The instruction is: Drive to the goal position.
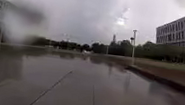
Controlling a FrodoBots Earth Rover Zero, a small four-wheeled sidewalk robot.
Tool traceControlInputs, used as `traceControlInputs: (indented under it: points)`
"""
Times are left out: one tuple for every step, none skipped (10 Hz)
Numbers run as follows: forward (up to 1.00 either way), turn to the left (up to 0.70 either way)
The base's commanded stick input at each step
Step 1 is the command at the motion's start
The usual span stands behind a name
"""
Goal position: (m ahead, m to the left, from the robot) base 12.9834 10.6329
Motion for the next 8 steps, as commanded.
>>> traceControlInputs:
  points:
    - [0.70,0.00]
    - [0.70,0.00]
    - [0.70,0.00]
    - [0.70,0.00]
    - [0.70,0.00]
    - [0.70,0.00]
    - [0.70,0.00]
    - [0.70,0.00]
